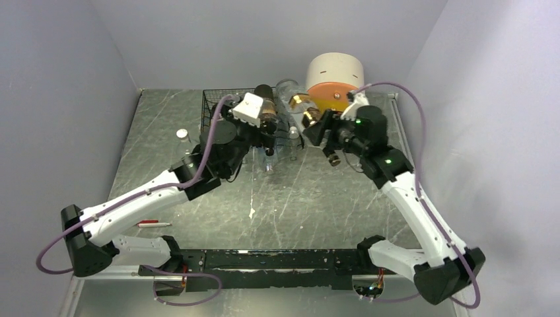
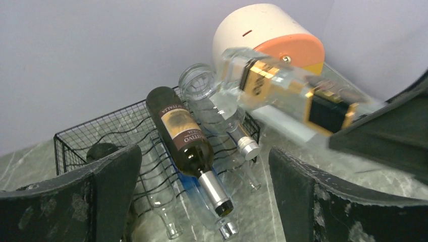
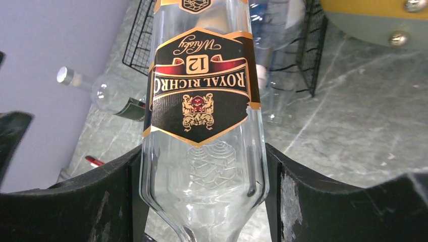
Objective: Put the wine bottle on the wine rack
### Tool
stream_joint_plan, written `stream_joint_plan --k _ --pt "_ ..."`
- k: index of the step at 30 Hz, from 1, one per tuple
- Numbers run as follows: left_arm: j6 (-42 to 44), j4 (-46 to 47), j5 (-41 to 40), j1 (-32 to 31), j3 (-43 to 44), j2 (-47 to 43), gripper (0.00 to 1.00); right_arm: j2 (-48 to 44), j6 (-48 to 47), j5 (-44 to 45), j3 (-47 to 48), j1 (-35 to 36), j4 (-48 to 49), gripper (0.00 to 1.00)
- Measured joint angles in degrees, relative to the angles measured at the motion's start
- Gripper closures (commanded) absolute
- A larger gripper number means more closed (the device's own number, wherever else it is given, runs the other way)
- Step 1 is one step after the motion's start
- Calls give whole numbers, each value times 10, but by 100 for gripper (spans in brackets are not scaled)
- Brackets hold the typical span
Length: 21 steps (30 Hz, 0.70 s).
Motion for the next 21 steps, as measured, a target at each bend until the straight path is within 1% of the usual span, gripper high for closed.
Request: stream_joint_plan --k 3,4,8,10,15,21 --pt "-21 -27 -10 0 0 -27 2 45 7 79 9 80 23 100" --pt "-29 -36 -15 0 0 -40 1 61 7 95 14 116 26 100" --pt "-55 -69 -33 0 3 -101 1 146 8 163 53 207 38 100" --pt "-64 -82 -41 0 6 -127 1 191 10 193 76 236 49 100" --pt "-76 -115 -49 0 5 -182 1 294 19 273 135 283 74 100" --pt "-89 -155 -59 0 5 -228 2 407 28 352 211 312 103 100"
